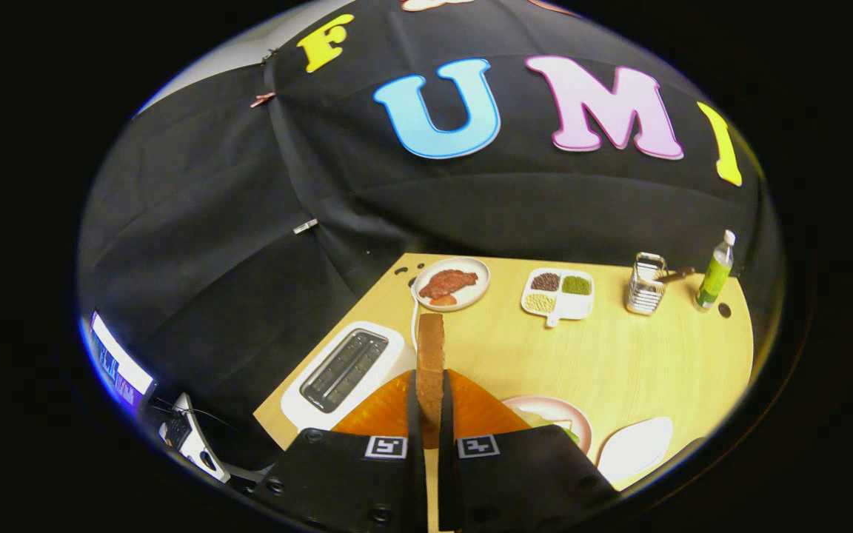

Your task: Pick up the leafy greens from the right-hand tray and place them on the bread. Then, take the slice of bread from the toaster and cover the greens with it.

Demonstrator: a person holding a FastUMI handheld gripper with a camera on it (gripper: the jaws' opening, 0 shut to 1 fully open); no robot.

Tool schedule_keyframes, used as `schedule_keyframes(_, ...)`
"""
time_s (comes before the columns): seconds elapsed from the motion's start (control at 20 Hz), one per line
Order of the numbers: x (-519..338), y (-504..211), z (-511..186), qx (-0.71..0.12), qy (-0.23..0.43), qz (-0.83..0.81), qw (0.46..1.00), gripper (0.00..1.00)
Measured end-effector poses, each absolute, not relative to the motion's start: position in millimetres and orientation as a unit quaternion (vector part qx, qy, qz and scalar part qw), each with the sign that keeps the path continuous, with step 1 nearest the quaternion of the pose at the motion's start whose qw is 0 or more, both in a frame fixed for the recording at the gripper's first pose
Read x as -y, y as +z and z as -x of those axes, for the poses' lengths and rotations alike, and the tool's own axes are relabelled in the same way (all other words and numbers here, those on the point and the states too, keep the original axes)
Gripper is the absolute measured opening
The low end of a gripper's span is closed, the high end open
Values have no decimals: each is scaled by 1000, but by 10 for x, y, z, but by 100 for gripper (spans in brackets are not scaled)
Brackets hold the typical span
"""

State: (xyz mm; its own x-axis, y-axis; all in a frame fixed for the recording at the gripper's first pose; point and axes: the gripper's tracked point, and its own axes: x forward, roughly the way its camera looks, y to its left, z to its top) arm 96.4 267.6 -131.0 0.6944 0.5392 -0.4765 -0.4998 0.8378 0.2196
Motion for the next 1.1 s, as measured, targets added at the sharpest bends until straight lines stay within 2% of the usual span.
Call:
schedule_keyframes(0.45, -2199, -2197, -1018, -346, 283, -87, 890, 10)
schedule_keyframes(0.8, -1978, -2708, -1121, -371, 266, -91, 885, 10)
schedule_keyframes(0.95, -1821, -2845, -1156, -378, 241, -83, 890, 14)
schedule_keyframes(1.1, -1666, -2933, -1194, -383, 217, -74, 895, 22)
